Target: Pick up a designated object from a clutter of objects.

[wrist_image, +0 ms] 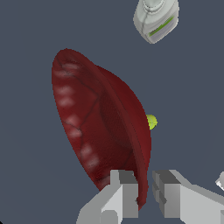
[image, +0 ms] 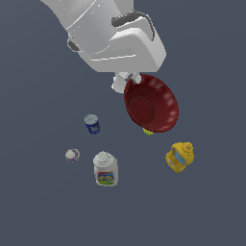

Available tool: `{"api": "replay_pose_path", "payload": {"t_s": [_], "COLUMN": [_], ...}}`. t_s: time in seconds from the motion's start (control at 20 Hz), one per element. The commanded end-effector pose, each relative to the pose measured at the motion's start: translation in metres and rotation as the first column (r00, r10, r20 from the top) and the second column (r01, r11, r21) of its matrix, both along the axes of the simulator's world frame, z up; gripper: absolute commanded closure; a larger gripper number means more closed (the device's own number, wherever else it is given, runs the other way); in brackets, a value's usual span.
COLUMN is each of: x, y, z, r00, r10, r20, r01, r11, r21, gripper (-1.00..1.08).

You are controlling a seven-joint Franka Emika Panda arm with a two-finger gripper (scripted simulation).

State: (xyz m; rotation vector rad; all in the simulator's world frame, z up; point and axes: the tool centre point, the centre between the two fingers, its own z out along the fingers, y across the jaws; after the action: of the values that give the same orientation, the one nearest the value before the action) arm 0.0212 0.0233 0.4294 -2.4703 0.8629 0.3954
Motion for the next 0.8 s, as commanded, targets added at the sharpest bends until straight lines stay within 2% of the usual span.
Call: {"api": "replay_pose_path", "payload": {"t_s": [0.0, 0.35, 0.75], "x": [0.001, 0.002, 0.01], "y": [0.001, 0.001, 0.001], "z": [0.004, 0.005, 0.029], "r00": [1.0, 1.0, 1.0], "r10": [0.0, 0.0, 0.0], "r20": [0.002, 0.0, 0.0], "r01": [0.0, 0.0, 0.0], "r11": [1.0, 1.0, 1.0], "r21": [0.0, 0.001, 0.0], "gripper": [1.08, 1.08, 1.08]}}
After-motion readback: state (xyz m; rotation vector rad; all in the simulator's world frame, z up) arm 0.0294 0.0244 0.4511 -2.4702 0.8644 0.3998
